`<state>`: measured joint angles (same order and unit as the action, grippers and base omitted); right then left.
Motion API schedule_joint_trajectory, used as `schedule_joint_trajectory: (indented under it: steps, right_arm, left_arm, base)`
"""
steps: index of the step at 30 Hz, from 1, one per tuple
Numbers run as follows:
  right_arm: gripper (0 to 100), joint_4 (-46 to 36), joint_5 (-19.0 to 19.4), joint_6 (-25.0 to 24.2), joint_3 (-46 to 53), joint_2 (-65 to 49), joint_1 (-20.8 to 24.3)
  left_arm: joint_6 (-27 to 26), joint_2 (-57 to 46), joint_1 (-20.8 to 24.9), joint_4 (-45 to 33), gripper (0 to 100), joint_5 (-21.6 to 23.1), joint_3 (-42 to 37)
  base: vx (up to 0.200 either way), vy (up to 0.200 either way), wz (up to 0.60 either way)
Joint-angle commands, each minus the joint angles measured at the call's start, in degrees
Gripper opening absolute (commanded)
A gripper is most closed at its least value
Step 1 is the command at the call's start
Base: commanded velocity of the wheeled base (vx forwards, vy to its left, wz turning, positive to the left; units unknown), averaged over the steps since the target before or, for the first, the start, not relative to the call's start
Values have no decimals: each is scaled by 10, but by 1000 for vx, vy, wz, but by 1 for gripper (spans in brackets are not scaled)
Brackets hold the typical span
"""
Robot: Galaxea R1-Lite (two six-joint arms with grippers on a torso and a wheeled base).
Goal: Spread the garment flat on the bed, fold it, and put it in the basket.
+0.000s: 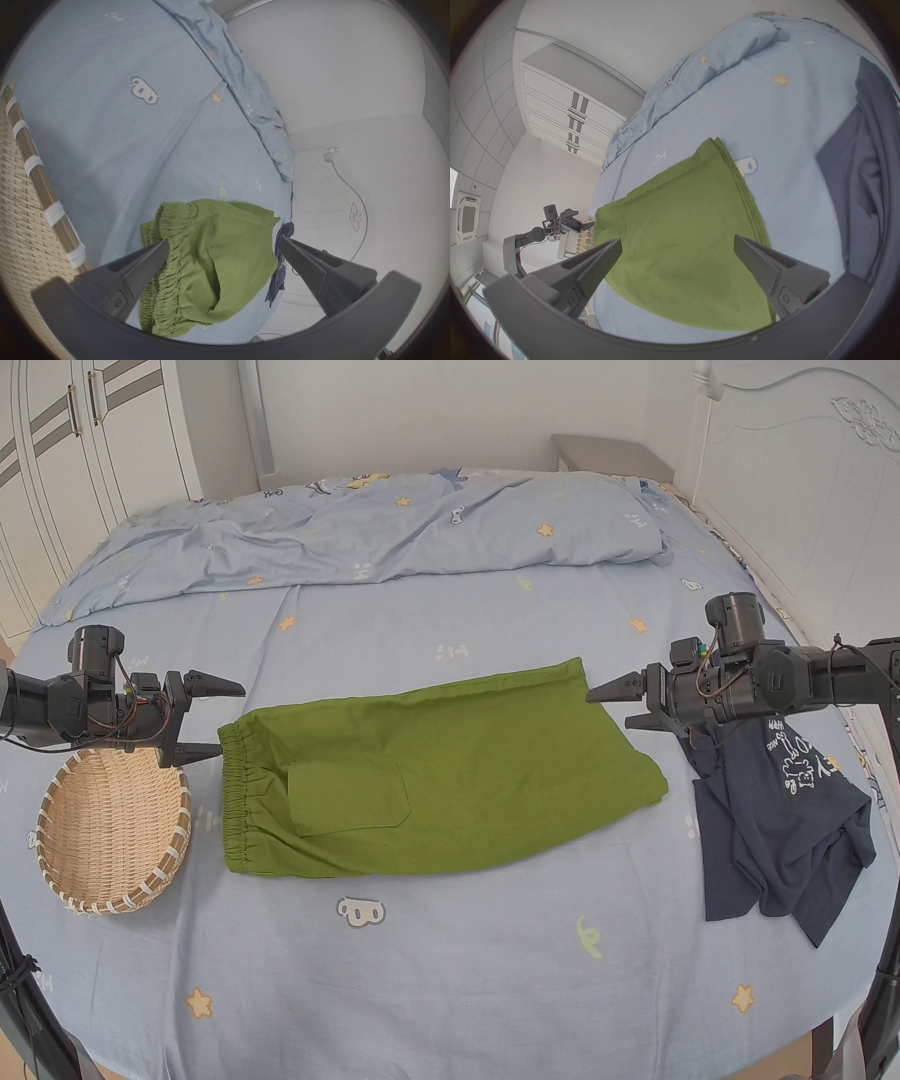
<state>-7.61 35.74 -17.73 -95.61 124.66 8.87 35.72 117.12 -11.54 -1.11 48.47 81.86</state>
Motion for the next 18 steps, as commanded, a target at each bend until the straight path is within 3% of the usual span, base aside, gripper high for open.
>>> schedule_joint_trajectory:
  steps: [1, 8, 9, 10, 12, 13, 18]
  right_arm:
    - [100, 132, 3, -6, 207, -131, -9]
    - [100, 196, 2, -19, 327, -188, -8]
    - [100, 207, 4, -23, 349, -201, -8]
    - [100, 207, 4, -23, 349, -201, -8]
    - [100, 225, 5, -26, 355, -202, -7]
    - [100, 229, 5, -25, 356, -203, -7]
    - [100, 229, 6, -26, 358, -207, -6]
  left_arm:
    - [9, 5, -3, 33, 100, -43, -22]
    - [-32, -59, -2, 38, 100, -40, -130]
    - [-81, -79, 3, 45, 100, -40, -186]
    - [-81, -79, 3, 45, 100, -40, -186]
    - [-172, -112, 7, 77, 100, -45, -275]
    - [-187, -118, 7, 93, 100, -47, -299]
    - [-191, -130, 11, 160, 100, -50, -369]
  base:
    - [0, 0, 0]
    - [0, 0, 0]
    - [0, 0, 0]
    - [0, 0, 0]
    - [0, 0, 0]
    - [0, 0, 0]
    - [0, 0, 0]
